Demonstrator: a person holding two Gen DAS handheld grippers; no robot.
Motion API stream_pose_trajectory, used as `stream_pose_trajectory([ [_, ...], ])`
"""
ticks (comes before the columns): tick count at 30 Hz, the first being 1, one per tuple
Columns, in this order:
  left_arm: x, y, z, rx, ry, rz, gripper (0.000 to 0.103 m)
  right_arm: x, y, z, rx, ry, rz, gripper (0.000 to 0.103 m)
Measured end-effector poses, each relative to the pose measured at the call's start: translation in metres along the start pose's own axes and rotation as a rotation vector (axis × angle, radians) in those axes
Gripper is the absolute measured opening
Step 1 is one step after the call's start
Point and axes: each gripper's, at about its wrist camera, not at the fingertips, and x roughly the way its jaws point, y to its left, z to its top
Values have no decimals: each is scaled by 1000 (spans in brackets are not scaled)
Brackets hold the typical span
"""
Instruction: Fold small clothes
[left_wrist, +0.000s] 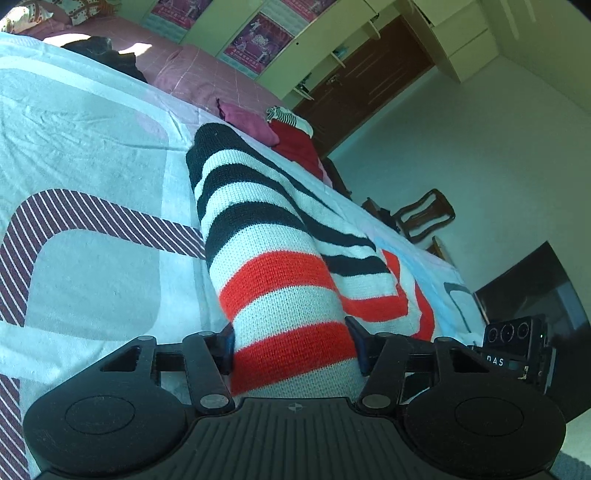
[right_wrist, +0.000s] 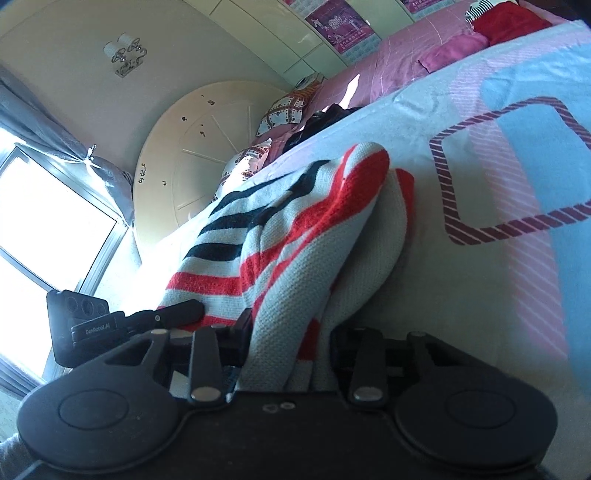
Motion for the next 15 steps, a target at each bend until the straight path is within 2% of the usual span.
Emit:
stream_pose_trajectory([
  [6, -14, -35, 6, 48, -28, -23, 52, -24, 32, 0, -84, -48, 7, 34],
  [15, -45, -68, 9, 90, -56, -73, 52, -74, 55, -2, -106, -113, 18, 34],
])
